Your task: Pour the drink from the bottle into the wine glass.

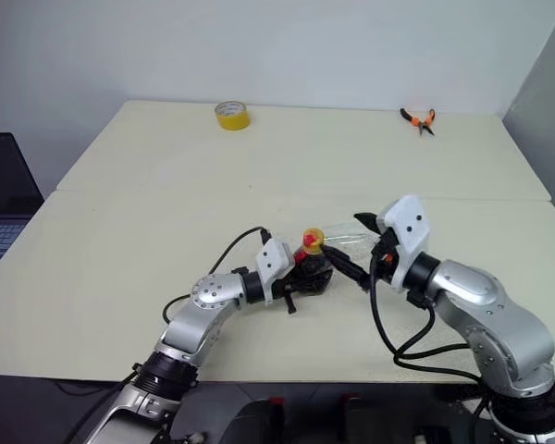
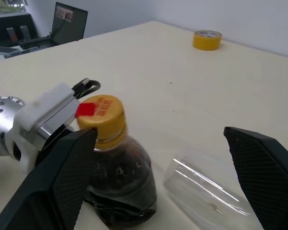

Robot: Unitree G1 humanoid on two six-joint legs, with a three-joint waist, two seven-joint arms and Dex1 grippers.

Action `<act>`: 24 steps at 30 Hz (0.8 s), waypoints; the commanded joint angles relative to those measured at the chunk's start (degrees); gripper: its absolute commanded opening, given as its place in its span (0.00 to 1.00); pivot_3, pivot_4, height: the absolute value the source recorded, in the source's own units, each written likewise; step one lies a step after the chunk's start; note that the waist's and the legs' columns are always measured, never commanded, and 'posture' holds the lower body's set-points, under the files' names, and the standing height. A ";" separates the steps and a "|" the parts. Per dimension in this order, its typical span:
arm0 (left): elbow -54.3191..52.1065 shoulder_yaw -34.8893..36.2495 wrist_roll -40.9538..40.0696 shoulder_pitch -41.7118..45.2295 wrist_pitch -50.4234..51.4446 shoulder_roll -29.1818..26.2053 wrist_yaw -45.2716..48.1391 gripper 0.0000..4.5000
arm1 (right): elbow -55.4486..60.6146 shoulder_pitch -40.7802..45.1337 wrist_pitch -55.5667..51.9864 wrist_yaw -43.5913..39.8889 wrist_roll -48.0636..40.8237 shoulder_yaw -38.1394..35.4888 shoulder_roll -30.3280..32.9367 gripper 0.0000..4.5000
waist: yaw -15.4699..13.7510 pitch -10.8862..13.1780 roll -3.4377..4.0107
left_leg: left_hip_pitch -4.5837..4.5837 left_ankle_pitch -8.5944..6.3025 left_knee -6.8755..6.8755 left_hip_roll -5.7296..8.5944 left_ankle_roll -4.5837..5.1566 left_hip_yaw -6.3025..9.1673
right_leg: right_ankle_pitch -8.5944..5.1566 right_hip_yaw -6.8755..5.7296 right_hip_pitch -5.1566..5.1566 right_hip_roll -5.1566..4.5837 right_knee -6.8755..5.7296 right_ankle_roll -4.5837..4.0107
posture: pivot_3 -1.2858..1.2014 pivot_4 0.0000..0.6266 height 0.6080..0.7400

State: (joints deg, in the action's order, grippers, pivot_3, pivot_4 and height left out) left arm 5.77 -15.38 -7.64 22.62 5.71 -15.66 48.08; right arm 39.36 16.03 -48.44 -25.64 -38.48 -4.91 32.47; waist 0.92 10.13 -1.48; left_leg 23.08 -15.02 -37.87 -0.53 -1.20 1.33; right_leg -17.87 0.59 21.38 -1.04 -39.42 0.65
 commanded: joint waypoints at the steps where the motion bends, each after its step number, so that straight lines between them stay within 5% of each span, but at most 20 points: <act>1: -1.42 0.43 -0.44 0.49 -1.21 0.23 0.03 0.15 | 4.52 -1.46 -2.30 -3.00 -6.31 -2.79 2.58 1.00 | -0.02 0.00 0.00 | 0.00 0.00 0.01 0.00 0.00 0.00 | 0.00 0.00 0.00 0.00 0.01 0.00 | 0.52 0.24 1.00; 4: -1.33 0.44 -0.46 0.54 -1.26 0.24 0.09 0.14 | 5.47 -2.43 -3.28 -4.64 -8.18 -2.18 5.14 1.00 | -0.05 0.00 0.00 | 0.01 0.00 -0.01 0.01 0.00 0.00 | 0.00 0.00 -0.01 0.00 0.02 0.00 | 0.52 0.24 1.00; 12: -1.36 0.31 -0.40 0.57 -1.28 0.36 0.10 0.14 | 0.78 3.86 -2.25 2.62 -2.26 4.58 -0.62 1.00 | 0.06 0.00 0.00 | -0.01 0.00 0.00 -0.01 0.00 -0.01 | 0.00 0.02 -0.01 0.03 0.01 0.00 | 0.52 0.24 1.00; 24: -1.24 0.37 -0.28 0.67 -1.30 0.49 -0.20 0.14 | -1.17 5.76 -0.29 2.97 1.63 7.17 -3.57 1.00 | 0.05 0.00 0.00 | 0.00 0.00 0.00 0.00 0.00 -0.01 | 0.00 0.01 0.00 0.01 0.01 0.00 | 0.52 0.24 1.00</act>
State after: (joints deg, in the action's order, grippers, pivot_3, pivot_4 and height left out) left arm 5.84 -15.42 -7.62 22.63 5.63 -15.52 48.05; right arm 37.25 20.82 -50.34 -22.63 -37.11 2.44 29.26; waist 0.97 10.13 -1.48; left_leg 23.08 -15.02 -37.88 -0.54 -1.20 1.32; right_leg -17.87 0.61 21.39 -1.03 -39.41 0.65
